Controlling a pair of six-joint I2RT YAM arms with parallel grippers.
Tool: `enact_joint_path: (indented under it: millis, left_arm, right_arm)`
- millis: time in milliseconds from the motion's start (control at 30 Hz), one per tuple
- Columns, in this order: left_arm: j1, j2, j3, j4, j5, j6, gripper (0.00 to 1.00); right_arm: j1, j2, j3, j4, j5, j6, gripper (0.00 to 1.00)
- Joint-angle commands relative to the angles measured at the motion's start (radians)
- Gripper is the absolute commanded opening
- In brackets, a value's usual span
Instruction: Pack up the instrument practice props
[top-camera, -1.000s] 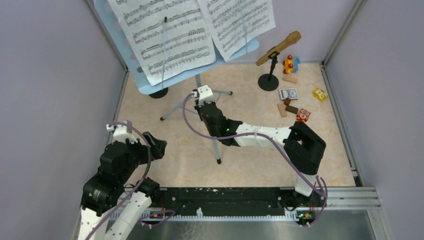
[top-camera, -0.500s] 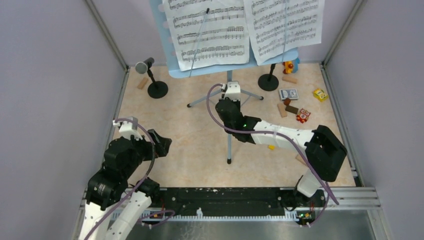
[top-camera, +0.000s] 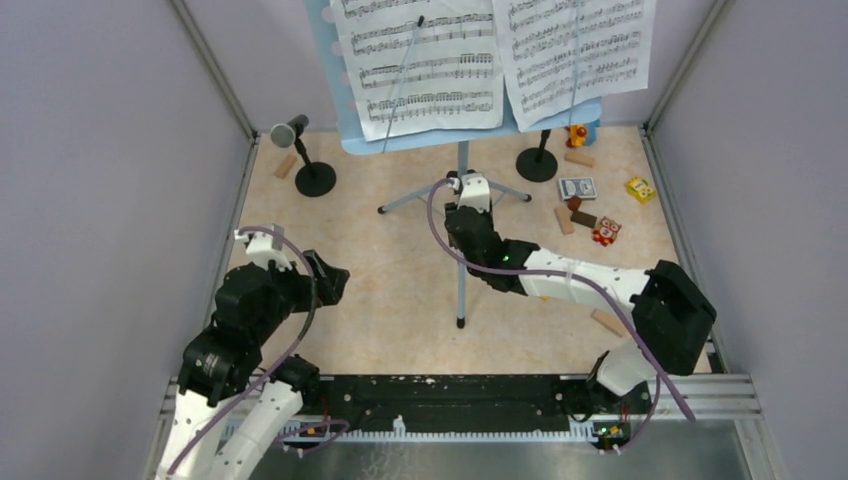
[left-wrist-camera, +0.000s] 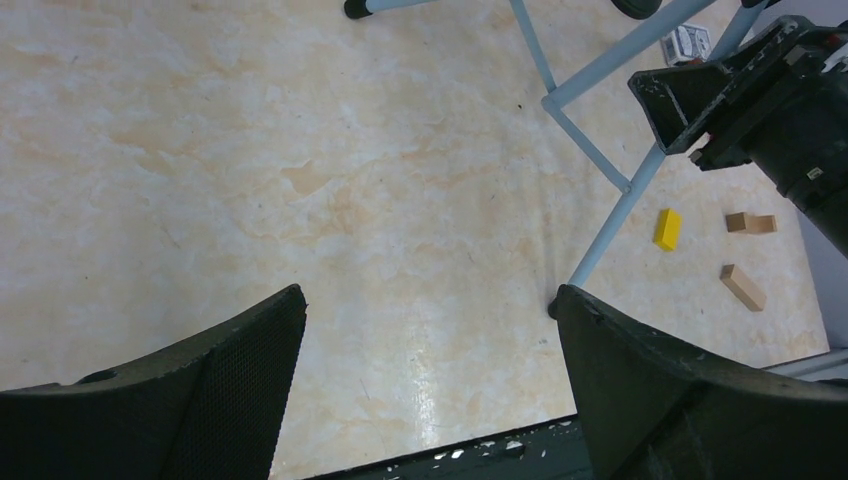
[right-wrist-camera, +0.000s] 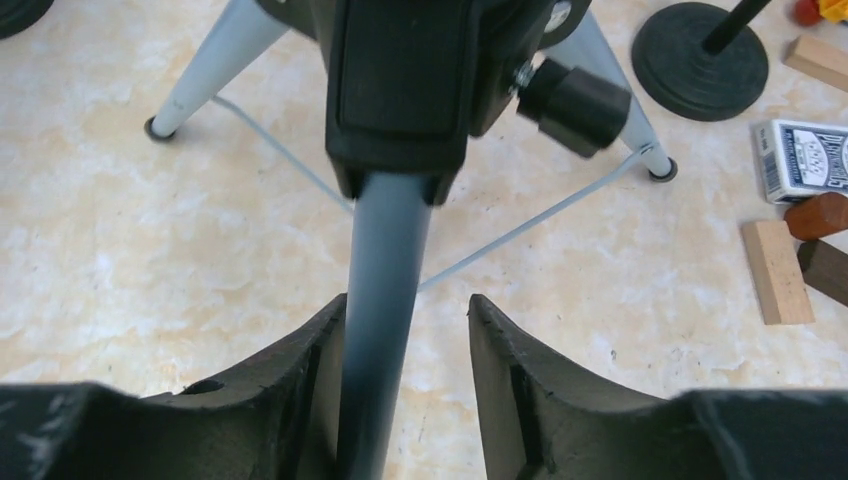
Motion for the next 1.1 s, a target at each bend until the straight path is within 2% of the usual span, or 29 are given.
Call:
enact_joint_path:
  millis: [0,133,200,300,367,433,600,800,1067]
  left_arm:
    - [-0.003,0.037,0.054,0.084,0.013,0.039,0.99]
    - [-0.004,0.070,0.115,0.087,0.028,0.065,0.99]
    - [-0.004,0.080,0.151,0.086,0.049,0.081,0.99]
    - [-0.004,0.090,0.211,0.070,0.034,0.142,0.99]
    - [-0.004,0.106,0.270,0.038,-0.034,0.178,0.99]
    - [-0.004,0.125,0.330,0.023,-0.044,0.213,0.99]
    - [-0.003,0.197,0.508,0.019,0.072,0.263,0.99]
    - [-0.004,0.295,0.669,0.088,0.249,0.265,0.99]
    - [-0.004,0.470,0.882,0.198,0.441,0.257,0.99]
  right_arm:
    - [-0.007,-0.116,-0.044,-0.078,-0.081,-0.050,0.46]
    - [-0.004,-0.253,-0.112,-0.074,-0.186,-0.054,0.53]
    - [-0.004,-0.330,-0.161,-0.068,-0.272,-0.051,0.58]
    - [-0.004,-0.458,-0.243,-0.064,-0.413,-0.072,0.60]
    - [-0.004,-0.524,-0.263,-0.121,-0.475,-0.077,0.61]
    - [-0.004,-0.588,-0.252,-0.208,-0.526,-0.076,0.61]
    - [-0.004,-0.748,-0.173,-0.415,-0.628,-0.085,0.60]
    - [-0.004,-0.884,-0.003,-0.560,-0.627,-0.066,0.63]
    - [-0.004,-0.795,0.362,-0.713,-0.603,-0.026,0.63]
